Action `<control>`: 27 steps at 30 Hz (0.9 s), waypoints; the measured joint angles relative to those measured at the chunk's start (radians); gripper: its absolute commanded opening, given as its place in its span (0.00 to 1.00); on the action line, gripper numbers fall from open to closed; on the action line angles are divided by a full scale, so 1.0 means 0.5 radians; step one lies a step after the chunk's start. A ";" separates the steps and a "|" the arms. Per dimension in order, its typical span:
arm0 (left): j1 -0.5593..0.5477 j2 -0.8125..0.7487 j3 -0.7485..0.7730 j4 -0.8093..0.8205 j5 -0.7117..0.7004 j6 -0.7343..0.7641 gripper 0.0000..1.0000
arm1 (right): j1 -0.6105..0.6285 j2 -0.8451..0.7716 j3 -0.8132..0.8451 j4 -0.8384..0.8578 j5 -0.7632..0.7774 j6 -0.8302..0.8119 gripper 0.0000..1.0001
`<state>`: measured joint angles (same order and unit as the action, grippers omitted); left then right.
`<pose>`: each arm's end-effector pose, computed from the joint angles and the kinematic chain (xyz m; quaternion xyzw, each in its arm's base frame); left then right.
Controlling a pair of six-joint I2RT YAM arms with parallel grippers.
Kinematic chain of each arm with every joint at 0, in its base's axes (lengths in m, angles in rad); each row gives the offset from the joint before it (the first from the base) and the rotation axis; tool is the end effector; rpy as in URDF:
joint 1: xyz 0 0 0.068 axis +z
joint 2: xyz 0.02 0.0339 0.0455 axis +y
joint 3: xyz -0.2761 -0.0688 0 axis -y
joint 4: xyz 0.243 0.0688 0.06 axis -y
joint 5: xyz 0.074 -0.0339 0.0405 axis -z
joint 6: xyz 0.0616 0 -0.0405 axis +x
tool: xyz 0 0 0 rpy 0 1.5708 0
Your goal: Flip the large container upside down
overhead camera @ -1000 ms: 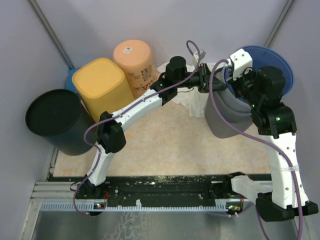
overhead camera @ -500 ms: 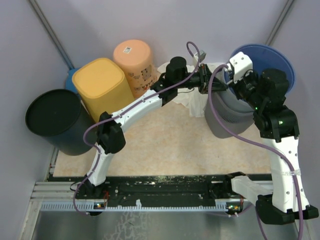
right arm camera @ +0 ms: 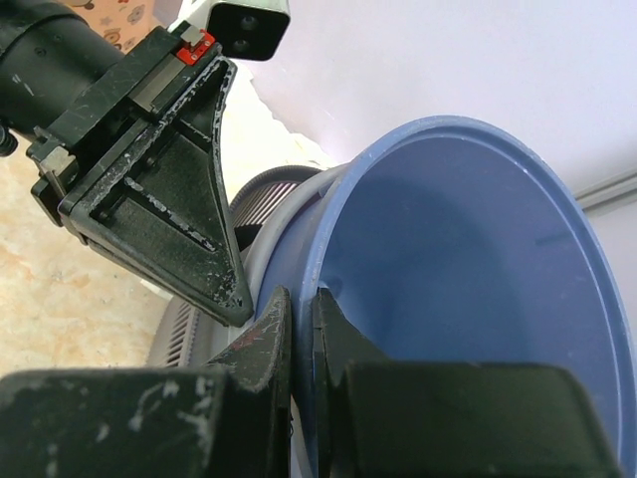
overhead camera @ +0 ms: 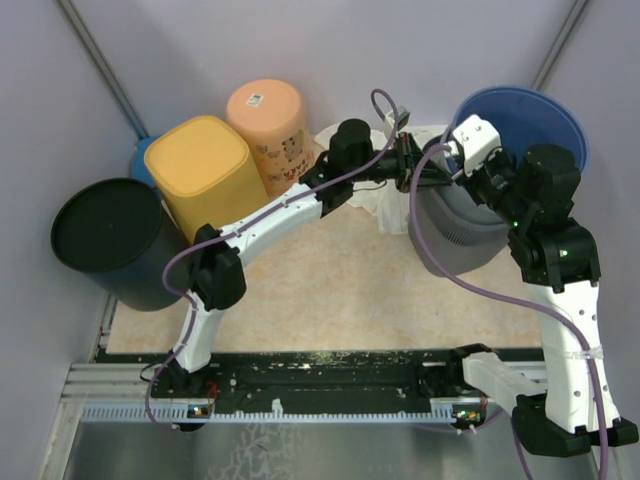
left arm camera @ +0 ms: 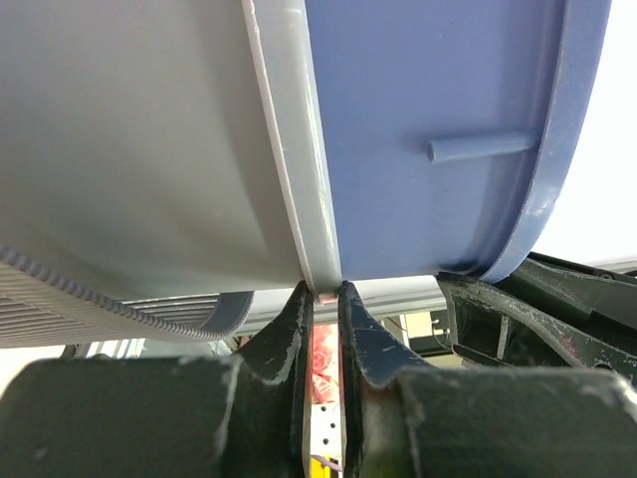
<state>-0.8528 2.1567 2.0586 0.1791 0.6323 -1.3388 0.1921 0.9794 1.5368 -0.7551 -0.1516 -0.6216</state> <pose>0.3302 -0.4334 0.3895 0.0668 0.6804 -0.7178 0.1321 0.1679 0.0421 0.4957 -0.3493 0.6893 -0.0775 0.6300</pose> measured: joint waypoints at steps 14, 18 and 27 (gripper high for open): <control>0.043 -0.138 -0.274 0.084 0.089 -0.011 0.01 | 0.009 -0.003 0.000 -0.122 -0.174 -0.113 0.00; 0.066 -0.174 -0.330 0.110 0.128 -0.016 0.02 | 0.022 -0.009 0.000 -0.135 -0.188 -0.157 0.00; 0.340 -0.127 -0.341 -0.014 -0.152 0.047 0.26 | 0.021 -0.194 0.002 -0.166 -0.220 -0.182 0.00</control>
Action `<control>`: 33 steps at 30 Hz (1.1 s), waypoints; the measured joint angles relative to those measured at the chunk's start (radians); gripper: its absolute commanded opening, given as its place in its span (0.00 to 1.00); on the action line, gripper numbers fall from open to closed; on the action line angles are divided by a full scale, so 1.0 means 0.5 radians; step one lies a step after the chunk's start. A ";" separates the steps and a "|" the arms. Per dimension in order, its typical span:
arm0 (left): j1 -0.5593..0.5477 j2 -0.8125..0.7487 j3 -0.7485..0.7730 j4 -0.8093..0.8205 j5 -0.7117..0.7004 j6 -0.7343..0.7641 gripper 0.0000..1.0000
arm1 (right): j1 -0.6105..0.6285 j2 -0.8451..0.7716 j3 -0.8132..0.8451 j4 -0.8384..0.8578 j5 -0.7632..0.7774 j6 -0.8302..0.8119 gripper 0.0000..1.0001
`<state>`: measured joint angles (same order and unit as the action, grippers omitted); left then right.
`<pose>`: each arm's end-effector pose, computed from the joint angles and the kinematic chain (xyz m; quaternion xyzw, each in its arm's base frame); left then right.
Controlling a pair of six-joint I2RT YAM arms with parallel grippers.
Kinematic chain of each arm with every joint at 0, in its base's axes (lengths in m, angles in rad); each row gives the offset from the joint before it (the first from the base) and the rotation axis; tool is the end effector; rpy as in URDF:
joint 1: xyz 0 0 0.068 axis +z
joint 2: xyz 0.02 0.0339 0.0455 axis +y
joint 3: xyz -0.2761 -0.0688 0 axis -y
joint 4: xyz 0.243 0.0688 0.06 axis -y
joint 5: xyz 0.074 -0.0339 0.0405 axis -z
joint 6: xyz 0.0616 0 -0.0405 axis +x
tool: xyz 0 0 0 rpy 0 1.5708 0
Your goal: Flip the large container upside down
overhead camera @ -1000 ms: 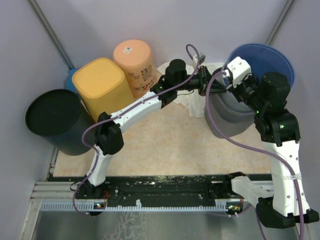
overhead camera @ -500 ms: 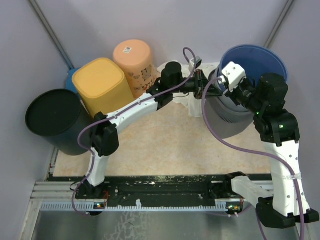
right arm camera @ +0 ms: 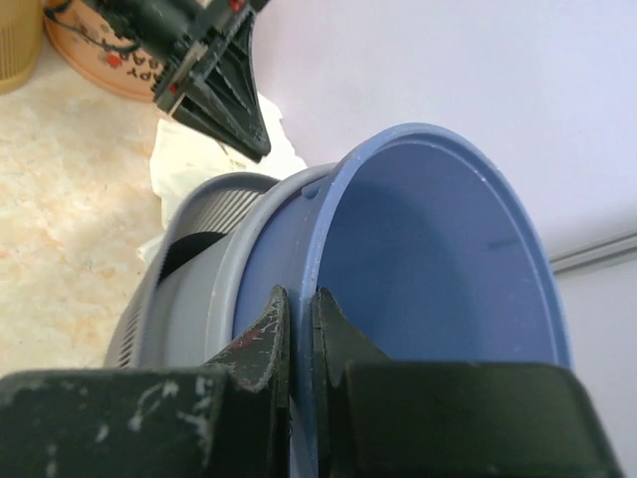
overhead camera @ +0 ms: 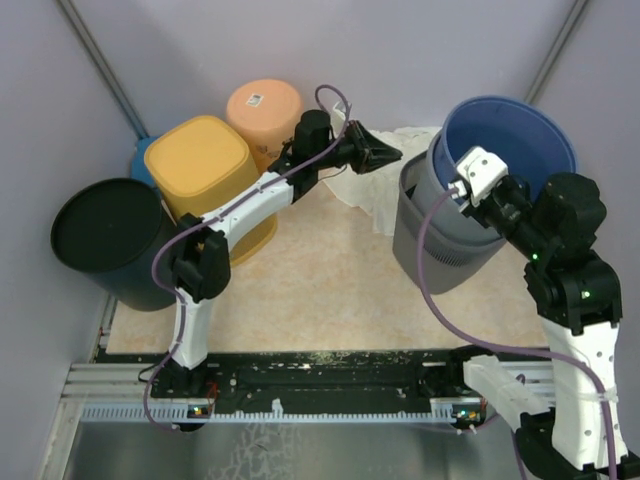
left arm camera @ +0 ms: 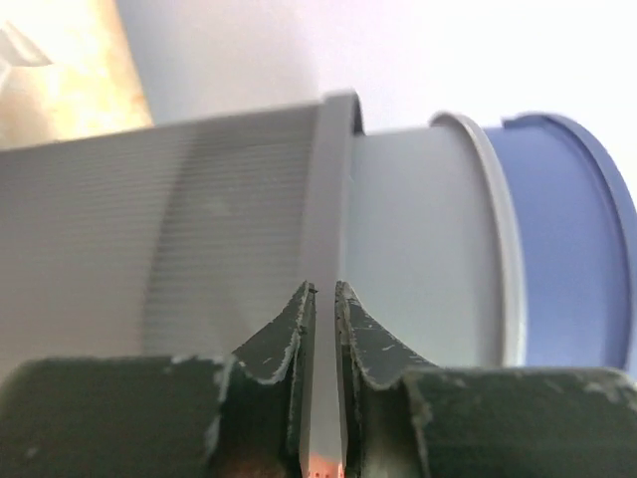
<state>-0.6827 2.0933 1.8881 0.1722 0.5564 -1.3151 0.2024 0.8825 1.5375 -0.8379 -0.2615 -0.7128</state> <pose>0.3939 -0.3622 0.3578 -0.0334 0.7162 -0.6690 0.1959 0.1262 0.0421 0.4981 -0.4115 0.6469 -0.0631 0.6389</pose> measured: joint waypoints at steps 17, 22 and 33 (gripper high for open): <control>-0.079 -0.312 -0.225 -0.141 -0.203 0.265 0.67 | 0.025 -0.035 -0.058 0.117 -0.076 0.005 0.00; -0.092 -0.536 -0.214 -0.291 -0.298 0.478 0.76 | 0.026 -0.035 -0.084 0.163 -0.072 0.007 0.00; -0.376 -0.660 -0.206 -0.499 -0.395 0.624 0.75 | 0.025 -0.040 -0.158 0.272 -0.075 0.034 0.00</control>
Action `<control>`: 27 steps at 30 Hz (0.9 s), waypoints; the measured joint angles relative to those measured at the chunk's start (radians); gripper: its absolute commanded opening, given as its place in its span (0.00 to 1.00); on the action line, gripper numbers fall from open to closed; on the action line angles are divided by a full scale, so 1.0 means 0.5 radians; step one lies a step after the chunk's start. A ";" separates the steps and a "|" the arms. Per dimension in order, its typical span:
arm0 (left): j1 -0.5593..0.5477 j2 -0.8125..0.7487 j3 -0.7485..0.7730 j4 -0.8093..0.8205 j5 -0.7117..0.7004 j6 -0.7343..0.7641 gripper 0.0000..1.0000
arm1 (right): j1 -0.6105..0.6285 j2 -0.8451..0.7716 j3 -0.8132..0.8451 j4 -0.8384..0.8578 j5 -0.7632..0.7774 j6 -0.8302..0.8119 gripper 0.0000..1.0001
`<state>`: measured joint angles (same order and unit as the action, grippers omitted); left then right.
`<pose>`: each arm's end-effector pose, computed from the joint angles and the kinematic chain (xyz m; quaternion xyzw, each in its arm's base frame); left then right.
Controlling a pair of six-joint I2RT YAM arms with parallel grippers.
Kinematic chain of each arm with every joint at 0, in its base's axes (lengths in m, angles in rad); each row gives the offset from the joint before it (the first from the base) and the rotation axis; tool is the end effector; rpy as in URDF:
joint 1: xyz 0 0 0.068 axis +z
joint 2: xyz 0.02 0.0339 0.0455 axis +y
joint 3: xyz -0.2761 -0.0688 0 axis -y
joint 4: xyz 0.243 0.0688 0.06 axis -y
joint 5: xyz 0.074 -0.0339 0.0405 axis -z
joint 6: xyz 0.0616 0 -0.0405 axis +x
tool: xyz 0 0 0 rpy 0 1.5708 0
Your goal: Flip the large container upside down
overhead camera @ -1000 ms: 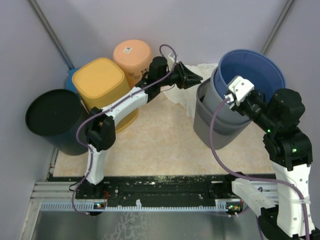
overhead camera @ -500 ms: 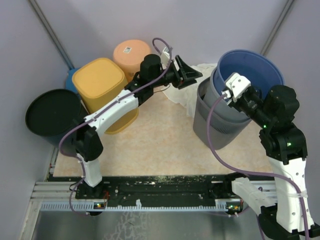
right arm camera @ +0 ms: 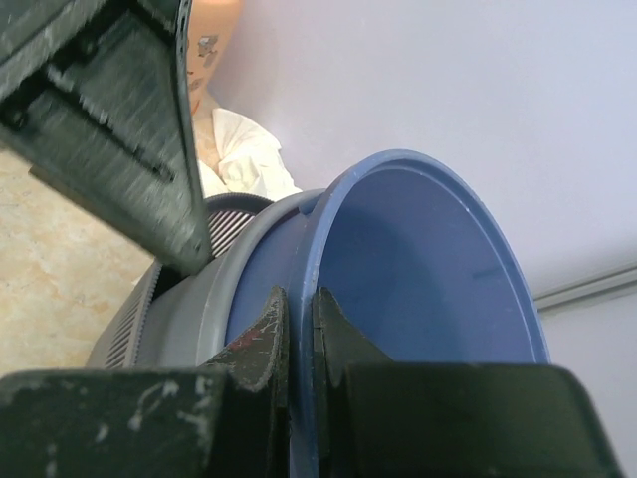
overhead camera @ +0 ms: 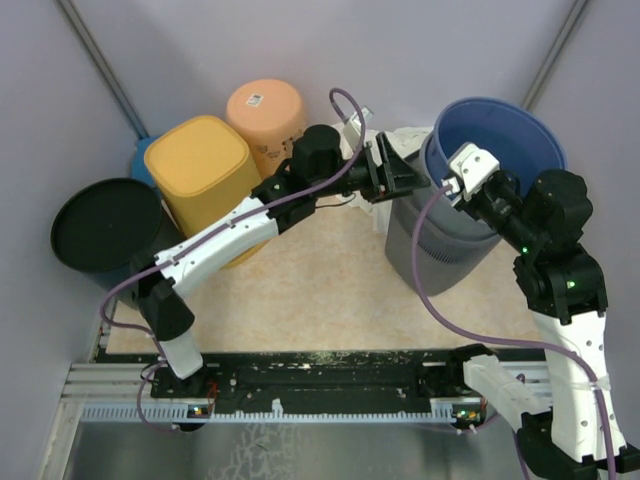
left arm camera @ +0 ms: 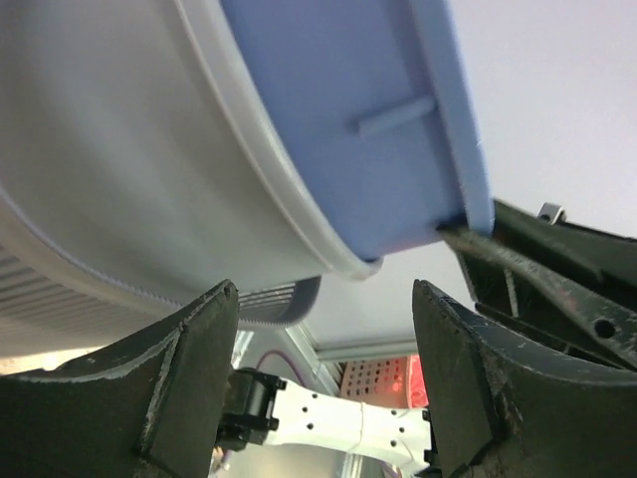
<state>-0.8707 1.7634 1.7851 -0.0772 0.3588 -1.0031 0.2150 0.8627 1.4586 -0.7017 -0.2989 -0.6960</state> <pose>0.2708 -0.3550 0.4424 0.0751 0.7213 -0.6216 0.2961 0.1329 0.0476 0.4952 -0.4128 0.6165 -0.0500 0.6686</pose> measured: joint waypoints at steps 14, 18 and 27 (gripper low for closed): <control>-0.062 0.114 -0.045 0.098 0.085 -0.192 0.61 | 0.000 -0.011 -0.037 0.042 -0.050 0.003 0.00; -0.062 0.126 -0.039 0.137 0.091 -0.243 0.55 | 0.000 -0.044 -0.079 0.065 -0.079 0.008 0.00; -0.062 0.211 0.035 0.160 0.164 -0.347 0.26 | -0.014 -0.101 -0.176 0.136 -0.069 -0.006 0.00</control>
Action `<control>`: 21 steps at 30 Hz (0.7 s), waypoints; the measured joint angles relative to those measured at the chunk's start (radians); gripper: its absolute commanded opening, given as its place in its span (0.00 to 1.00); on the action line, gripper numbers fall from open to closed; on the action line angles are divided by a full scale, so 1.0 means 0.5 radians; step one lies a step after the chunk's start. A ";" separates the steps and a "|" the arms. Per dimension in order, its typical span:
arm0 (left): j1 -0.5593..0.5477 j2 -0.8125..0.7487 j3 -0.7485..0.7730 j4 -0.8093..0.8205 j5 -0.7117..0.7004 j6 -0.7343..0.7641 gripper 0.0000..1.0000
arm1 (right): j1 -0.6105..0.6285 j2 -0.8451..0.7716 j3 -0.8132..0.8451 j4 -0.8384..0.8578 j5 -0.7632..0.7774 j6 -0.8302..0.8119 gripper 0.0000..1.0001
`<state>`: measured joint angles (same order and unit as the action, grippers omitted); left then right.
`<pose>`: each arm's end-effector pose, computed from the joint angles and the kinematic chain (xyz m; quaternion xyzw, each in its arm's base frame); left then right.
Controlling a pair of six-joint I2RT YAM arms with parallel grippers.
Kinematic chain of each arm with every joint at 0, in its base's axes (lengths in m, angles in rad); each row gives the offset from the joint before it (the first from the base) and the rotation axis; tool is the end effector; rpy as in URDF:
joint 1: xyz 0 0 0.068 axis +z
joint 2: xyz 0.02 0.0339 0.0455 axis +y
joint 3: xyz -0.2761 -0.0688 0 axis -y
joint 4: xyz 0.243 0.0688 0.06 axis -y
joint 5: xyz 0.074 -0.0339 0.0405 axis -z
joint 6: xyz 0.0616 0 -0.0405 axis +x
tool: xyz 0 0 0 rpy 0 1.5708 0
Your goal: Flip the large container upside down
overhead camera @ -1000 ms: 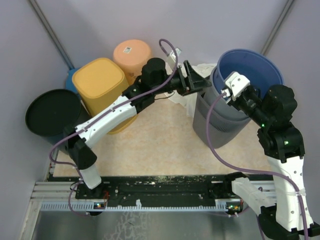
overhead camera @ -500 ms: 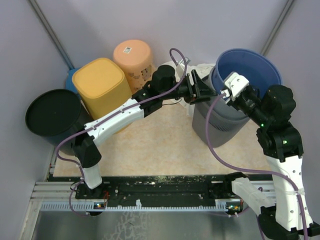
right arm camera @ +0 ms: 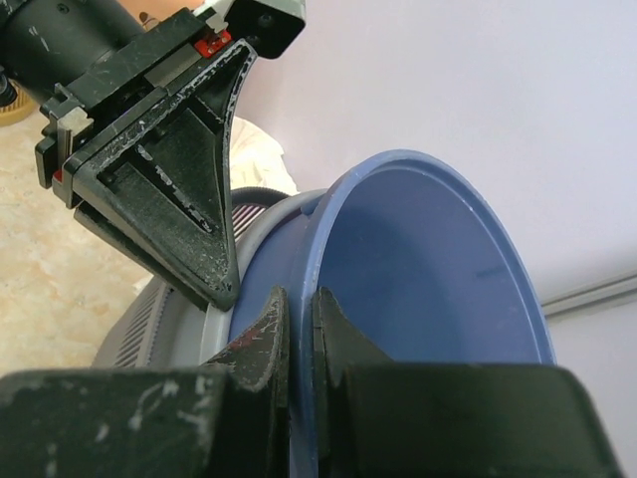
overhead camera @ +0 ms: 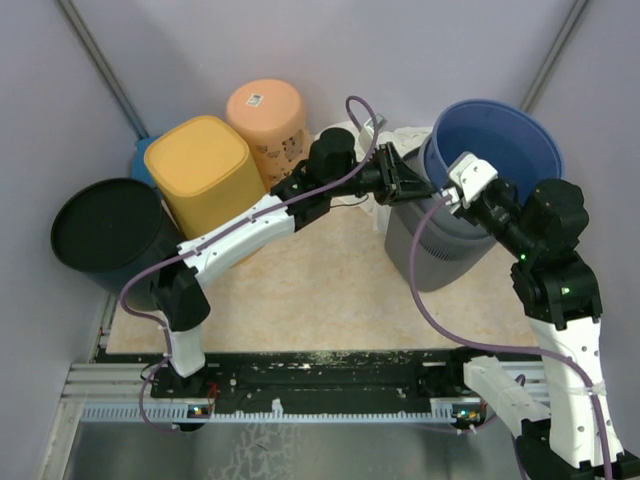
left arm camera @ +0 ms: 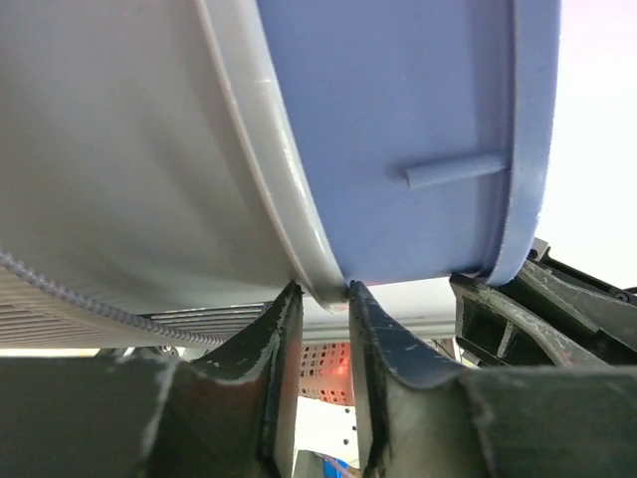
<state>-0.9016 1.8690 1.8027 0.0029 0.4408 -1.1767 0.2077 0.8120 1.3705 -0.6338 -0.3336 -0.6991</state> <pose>0.2753 -0.3904 0.4130 0.0506 0.7253 -0.6564 0.2011 0.1291 0.0478 0.4836 -0.4182 0.6005 -0.0450 0.6800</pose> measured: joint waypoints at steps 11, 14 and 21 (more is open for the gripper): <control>0.010 0.034 0.007 0.063 0.066 -0.127 0.00 | -0.016 -0.002 -0.019 -0.005 -0.040 -0.093 0.00; 0.031 0.036 -0.005 0.081 0.092 -0.158 0.00 | -0.016 -0.002 -0.019 -0.014 -0.053 -0.138 0.00; 0.085 -0.009 -0.172 0.177 0.199 -0.206 0.00 | -0.016 0.002 -0.017 -0.127 -0.146 -0.211 0.00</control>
<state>-0.8593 1.8645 1.7168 0.0914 0.5404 -1.2797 0.1997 0.8131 1.3621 -0.6971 -0.4068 -0.8047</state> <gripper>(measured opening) 0.027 0.046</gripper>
